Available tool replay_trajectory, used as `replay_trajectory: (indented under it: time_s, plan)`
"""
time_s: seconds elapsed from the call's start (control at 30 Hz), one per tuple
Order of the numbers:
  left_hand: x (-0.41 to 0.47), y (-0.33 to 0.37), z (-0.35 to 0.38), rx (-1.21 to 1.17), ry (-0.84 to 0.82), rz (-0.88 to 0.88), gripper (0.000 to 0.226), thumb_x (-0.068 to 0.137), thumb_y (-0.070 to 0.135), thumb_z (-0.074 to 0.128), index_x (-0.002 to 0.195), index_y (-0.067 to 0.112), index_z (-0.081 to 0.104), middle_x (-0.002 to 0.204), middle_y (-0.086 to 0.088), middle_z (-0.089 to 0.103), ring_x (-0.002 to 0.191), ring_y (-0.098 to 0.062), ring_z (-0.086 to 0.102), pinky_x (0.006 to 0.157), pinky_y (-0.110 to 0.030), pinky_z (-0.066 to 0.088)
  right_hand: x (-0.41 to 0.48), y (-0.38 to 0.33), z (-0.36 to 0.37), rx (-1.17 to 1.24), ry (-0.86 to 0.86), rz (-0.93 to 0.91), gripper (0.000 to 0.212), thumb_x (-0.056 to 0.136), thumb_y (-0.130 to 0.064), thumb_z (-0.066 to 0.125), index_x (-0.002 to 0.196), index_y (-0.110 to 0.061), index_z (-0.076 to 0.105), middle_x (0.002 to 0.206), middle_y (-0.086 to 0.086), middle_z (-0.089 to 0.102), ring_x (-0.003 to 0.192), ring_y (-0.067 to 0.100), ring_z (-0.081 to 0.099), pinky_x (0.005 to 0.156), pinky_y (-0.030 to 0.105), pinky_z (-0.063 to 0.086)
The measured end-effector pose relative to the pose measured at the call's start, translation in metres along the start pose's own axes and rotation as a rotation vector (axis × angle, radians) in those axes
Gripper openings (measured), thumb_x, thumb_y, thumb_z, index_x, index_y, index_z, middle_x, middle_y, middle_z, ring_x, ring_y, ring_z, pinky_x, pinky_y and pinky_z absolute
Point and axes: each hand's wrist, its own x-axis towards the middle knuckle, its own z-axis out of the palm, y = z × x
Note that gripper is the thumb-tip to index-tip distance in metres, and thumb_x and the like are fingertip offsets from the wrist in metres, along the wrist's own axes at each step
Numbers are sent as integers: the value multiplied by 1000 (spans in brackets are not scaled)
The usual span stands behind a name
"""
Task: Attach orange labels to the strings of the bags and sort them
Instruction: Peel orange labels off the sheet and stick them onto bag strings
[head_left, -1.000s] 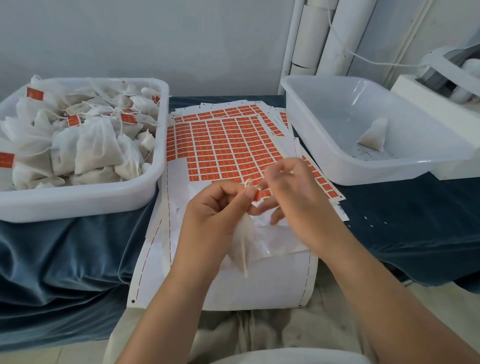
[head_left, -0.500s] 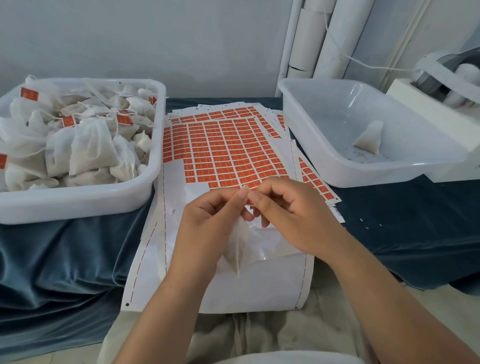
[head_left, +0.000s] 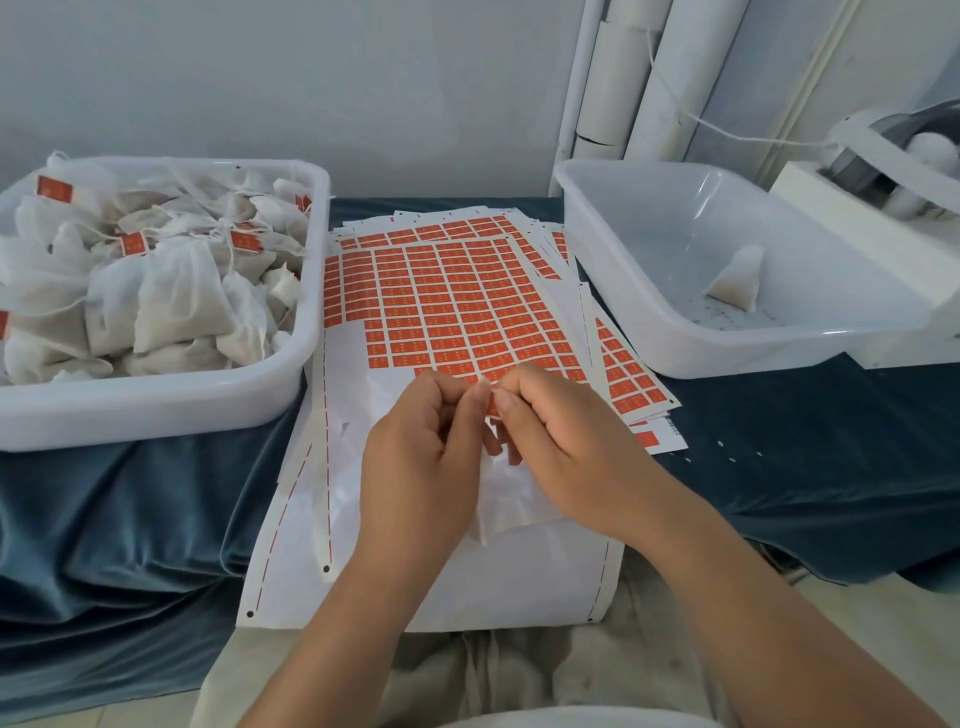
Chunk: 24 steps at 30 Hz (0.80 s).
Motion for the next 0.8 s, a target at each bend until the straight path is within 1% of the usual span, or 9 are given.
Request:
replay_trajectory:
  time_s: [0.1, 0.27, 0.4, 0.47, 0.57, 0.63, 0.7, 0.77, 0.8]
  plan:
    - [0, -1, 1, 4, 23, 8, 22, 103, 41, 54, 88, 33, 66, 79, 22, 71, 72, -2, 68, 60, -8, 48, -1, -2, 2, 15, 1, -5, 25, 103, -46, 36, 100, -27, 52, 85, -21, 60, 84, 6, 64, 79, 16, 53]
    - [4, 3, -7, -198, -115, 44, 29, 97, 48, 52, 96, 26, 71, 85, 16, 75, 84, -7, 73, 70, -11, 53, 0, 0, -4, 23, 30, -3, 33, 103, -49, 34, 100, -23, 54, 84, -14, 64, 80, 11, 65, 77, 23, 55]
    - [4, 2, -13, -122, -108, 116, 23, 95, 46, 59, 93, 27, 70, 79, 15, 72, 72, -9, 70, 59, -12, 50, -1, 1, -4, 77, 8, 7, 27, 103, -51, 32, 93, -36, 52, 79, -13, 64, 78, 9, 66, 73, 18, 53]
    - [9, 5, -18, -74, -69, 116, 22, 96, 48, 58, 92, 29, 69, 78, 16, 72, 65, -7, 66, 56, -11, 48, -1, 2, -4, 177, 22, 41, 30, 105, -49, 33, 98, -33, 58, 77, -10, 64, 73, 11, 66, 70, 16, 52]
    - [32, 11, -35, -118, 34, 34, 17, 104, 36, 61, 93, 26, 66, 76, 13, 73, 60, -1, 66, 53, -10, 47, 2, 2, -9, 305, 55, 37, 34, 109, -45, 35, 105, -27, 64, 77, -3, 66, 69, 14, 67, 67, 15, 52]
    - [59, 15, -54, -118, 103, -10, 18, 108, 33, 56, 95, 23, 63, 75, 13, 74, 58, 1, 67, 50, -9, 47, 3, 4, -11, 307, 55, 22, 32, 108, -45, 36, 104, -30, 64, 77, -2, 67, 70, 16, 67, 68, 14, 52]
    - [92, 22, -76, -32, 167, 18, 20, 110, 34, 52, 96, 23, 61, 74, 14, 74, 55, 3, 64, 47, -11, 46, 3, 6, -10, 273, 38, 15, 31, 106, -48, 35, 100, -36, 63, 76, -5, 67, 72, 16, 68, 69, 15, 53]
    - [131, 33, -101, 26, 251, 102, 18, 109, 30, 51, 96, 22, 59, 76, 8, 76, 56, -3, 66, 52, -23, 54, 3, 8, -8, 222, 17, 8, 31, 106, -51, 34, 98, -41, 63, 75, -7, 67, 74, 15, 69, 72, 15, 53]
    - [152, 38, -115, 38, 299, 150, 16, 109, 29, 50, 96, 22, 58, 78, 4, 76, 61, -8, 69, 60, -30, 59, 3, 9, -7, 200, 1, 8, 32, 105, -52, 33, 98, -43, 63, 75, -8, 67, 76, 14, 69, 73, 15, 53]
